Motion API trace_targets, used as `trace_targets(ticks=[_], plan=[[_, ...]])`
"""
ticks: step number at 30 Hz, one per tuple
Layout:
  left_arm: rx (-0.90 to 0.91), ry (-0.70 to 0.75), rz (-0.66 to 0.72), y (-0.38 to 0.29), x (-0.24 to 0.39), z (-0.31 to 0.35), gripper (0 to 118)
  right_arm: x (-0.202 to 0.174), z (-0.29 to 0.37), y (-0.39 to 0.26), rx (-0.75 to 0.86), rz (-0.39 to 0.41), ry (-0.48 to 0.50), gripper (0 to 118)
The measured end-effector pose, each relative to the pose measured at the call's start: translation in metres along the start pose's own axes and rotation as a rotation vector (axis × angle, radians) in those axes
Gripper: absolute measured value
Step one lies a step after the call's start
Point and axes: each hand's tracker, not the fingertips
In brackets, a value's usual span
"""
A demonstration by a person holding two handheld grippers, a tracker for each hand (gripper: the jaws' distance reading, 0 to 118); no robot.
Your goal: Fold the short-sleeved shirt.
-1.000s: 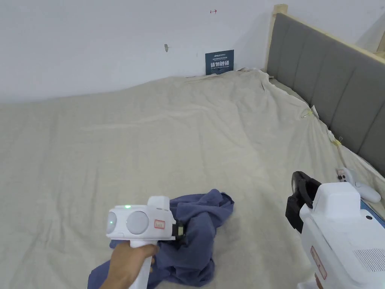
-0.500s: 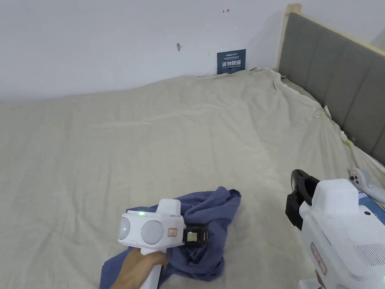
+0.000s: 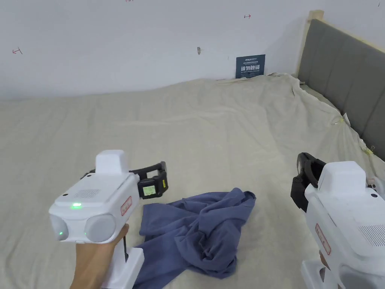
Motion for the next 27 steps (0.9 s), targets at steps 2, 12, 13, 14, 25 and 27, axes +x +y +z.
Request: trace_targets(ticks=[2,12,13,14,25,27], plan=[[0.082,0.064,-0.015,-0.002,-0.008,0.010,101,-0.001,-0.001,0.003,0.011,0.003,0.005,0],[0.228,0.180,-0.005,-0.017,-0.034,0.038,16,-0.002,-0.003,0.007,0.036,0.005,0.017,0],[0.229,0.187,-0.010,-0.019,-0.035,0.038,10,-0.001,-0.003,0.007,0.036,0.004,0.017,0],[0.224,0.189,-0.014,-0.020,-0.037,0.038,1,-0.002,-0.003,0.008,0.036,0.003,0.018,0],[0.049,0.166,0.045,-0.031,-0.045,0.028,0,-0.009,0.001,0.011,0.034,0.000,0.017,0],[-0.018,0.165,0.057,-0.039,-0.047,0.022,0,-0.010,0.002,0.011,0.031,0.000,0.019,0]])
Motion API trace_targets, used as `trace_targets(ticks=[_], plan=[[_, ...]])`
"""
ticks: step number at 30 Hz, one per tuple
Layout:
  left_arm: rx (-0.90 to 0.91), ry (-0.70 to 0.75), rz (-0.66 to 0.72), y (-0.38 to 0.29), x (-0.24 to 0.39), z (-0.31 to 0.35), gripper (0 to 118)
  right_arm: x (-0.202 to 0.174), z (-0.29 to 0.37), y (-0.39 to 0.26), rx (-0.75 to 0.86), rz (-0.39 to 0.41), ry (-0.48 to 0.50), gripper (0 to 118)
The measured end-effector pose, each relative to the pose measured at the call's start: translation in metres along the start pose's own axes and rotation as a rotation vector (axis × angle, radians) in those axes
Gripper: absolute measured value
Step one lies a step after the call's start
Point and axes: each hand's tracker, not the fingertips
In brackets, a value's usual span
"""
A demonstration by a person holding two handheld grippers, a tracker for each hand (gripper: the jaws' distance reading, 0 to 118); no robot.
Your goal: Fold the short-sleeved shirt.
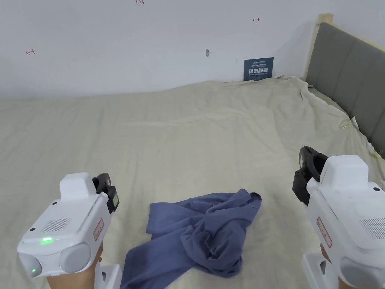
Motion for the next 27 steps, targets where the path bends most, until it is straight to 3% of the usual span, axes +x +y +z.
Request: trace_targets(ticks=[10,17,19,20,22,23,27], plan=[[-0.486,-0.030,0.067,-0.069,-0.005,-0.029,0,0.002,-0.001,-0.009,-0.027,-0.005,0.000,0],[-0.677,-0.047,0.141,-0.120,-0.007,-0.028,0,0.002,-0.004,-0.021,-0.066,-0.008,0.000,0],[-0.721,-0.051,0.152,-0.132,-0.006,-0.026,11,0.002,-0.006,-0.024,-0.087,-0.009,0.001,0],[-0.750,-0.047,0.147,-0.137,-0.007,-0.026,23,0.003,-0.006,-0.026,-0.093,-0.012,0.002,0],[-0.756,-0.040,0.143,-0.145,-0.007,-0.026,59,0.002,-0.008,-0.029,-0.105,-0.014,0.004,0],[-0.765,-0.034,0.137,-0.148,-0.005,-0.026,66,0.002,-0.009,-0.030,-0.108,-0.014,0.004,0],[-0.780,-0.006,0.088,-0.157,0.002,-0.028,68,0.003,-0.014,-0.035,-0.122,-0.015,0.009,0]])
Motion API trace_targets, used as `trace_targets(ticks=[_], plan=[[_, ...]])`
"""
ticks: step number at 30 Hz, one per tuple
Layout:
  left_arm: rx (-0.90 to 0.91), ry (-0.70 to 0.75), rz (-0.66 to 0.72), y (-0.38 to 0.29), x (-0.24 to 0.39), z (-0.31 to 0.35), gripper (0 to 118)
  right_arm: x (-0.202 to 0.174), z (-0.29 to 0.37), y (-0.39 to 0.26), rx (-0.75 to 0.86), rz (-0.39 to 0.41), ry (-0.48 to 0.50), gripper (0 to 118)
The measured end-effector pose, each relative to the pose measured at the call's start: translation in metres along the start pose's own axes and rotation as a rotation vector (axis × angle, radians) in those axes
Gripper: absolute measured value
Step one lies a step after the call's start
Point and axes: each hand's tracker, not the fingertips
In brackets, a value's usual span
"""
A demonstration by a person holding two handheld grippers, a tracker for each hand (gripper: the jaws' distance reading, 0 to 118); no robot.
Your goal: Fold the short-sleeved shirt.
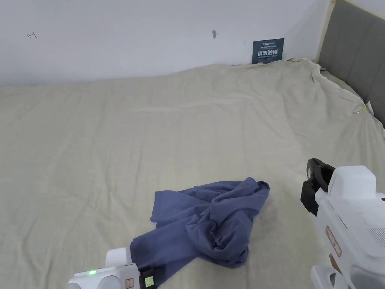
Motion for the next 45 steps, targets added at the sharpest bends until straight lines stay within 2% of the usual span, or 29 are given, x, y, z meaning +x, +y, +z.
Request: trace_targets(ticks=[6,7,8,9,11,16,21,25,26,30,31,33,38,42,43,44,45], plan=[[-0.026,0.071,-0.083,-0.001,0.012,-0.017,61,0.005,-0.009,-0.008,-0.018,-0.002,0.005,0],[-0.022,0.075,-0.103,-0.002,0.016,-0.017,53,0.006,-0.010,-0.009,-0.020,-0.002,0.005,0],[-0.022,0.078,-0.122,-0.002,0.018,-0.015,38,0.005,-0.011,-0.010,-0.023,-0.002,0.006,0],[-0.008,0.080,-0.141,-0.002,0.021,-0.011,12,0.004,-0.011,-0.010,-0.026,-0.001,0.007,0],[0.021,0.040,-0.182,-0.003,0.023,-0.007,3,0.003,-0.015,-0.011,-0.036,0.001,0.008,0],[0.052,-0.024,-0.118,0.000,0.016,0.001,0,0.006,-0.038,-0.015,-0.085,-0.001,0.022,0],[0.124,-0.099,-0.081,0.011,0.008,0.031,0,0.013,-0.096,-0.023,-0.257,-0.025,0.076,0],[0.171,-0.123,-0.071,0.021,0.003,0.045,0,0.016,-0.148,-0.036,-0.401,-0.086,0.107,2],[0.183,-0.117,-0.074,0.023,0.003,0.047,0,0.016,-0.160,-0.040,-0.434,-0.088,0.109,7],[0.194,-0.121,-0.072,0.028,0.000,0.046,0,0.015,-0.205,-0.058,-0.562,-0.111,0.136,81],[0.191,-0.122,-0.073,0.029,0.001,0.045,0,0.014,-0.215,-0.063,-0.579,-0.137,0.132,91],[0.190,-0.123,-0.071,0.030,0.000,0.043,0,0.011,-0.230,-0.071,-0.632,-0.175,0.121,96],[0.186,-0.126,-0.067,0.032,0.000,0.041,0,-0.001,-0.259,-0.095,-0.783,-0.214,0.121,96],[0.184,-0.128,-0.078,0.033,0.000,0.040,0,-0.011,-0.263,-0.110,-0.836,-0.194,0.081,95],[0.185,-0.129,-0.078,0.033,0.001,0.040,0,-0.014,-0.263,-0.113,-0.847,-0.191,0.075,91],[0.186,-0.132,-0.079,0.033,0.001,0.040,0,-0.017,-0.259,-0.112,-0.853,-0.192,0.074,79],[0.186,-0.132,-0.081,0.033,0.001,0.041,0,-0.021,-0.252,-0.110,-0.855,-0.199,0.092,51]])
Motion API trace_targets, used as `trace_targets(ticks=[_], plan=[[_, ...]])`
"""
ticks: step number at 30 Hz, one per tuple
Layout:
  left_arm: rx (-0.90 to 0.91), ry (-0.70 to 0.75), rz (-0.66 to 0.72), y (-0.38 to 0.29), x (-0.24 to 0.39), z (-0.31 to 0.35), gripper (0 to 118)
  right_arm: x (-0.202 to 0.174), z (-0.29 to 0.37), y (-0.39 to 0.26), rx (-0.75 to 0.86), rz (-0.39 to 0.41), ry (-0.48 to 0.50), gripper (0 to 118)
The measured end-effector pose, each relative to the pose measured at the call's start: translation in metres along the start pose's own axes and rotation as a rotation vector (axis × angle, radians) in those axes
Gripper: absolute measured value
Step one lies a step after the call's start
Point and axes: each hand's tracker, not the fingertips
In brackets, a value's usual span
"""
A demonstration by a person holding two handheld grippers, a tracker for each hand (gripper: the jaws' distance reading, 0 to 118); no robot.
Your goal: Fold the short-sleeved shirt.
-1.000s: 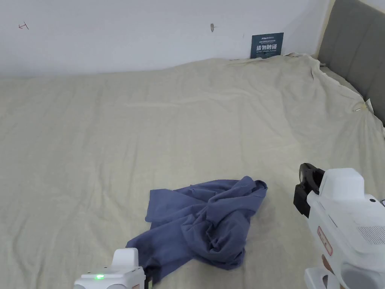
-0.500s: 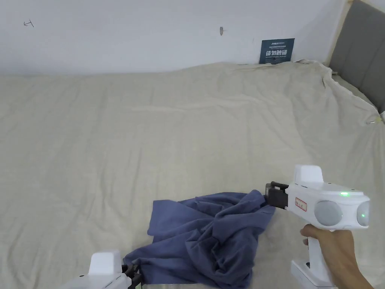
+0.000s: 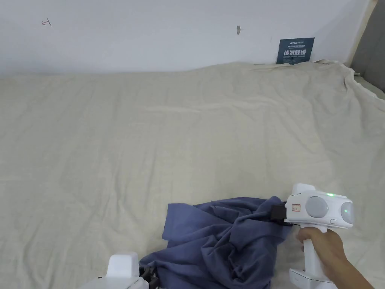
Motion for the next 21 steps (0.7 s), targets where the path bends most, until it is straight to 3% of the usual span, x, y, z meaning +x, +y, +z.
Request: trace_targets(ticks=[2,3,8,13,21], plan=[[0.004,0.002,-0.009,0.000,0.001,0.001,0,-0.004,0.005,-0.005,0.012,0.006,0.022,10],[0.006,0.000,-0.010,0.000,0.001,0.002,0,-0.006,0.008,-0.006,0.018,0.015,0.017,7],[0.031,-0.032,0.011,0.000,-0.001,0.009,0,0.001,0.040,-0.002,0.080,0.032,0.046,5],[0.098,-0.119,0.139,0.016,-0.017,0.024,0,0.016,0.092,0.008,0.183,0.049,0.100,5],[0.254,-0.097,0.170,0.081,-0.048,0.063,0,0.027,0.183,0.032,0.358,0.088,0.138,5]])
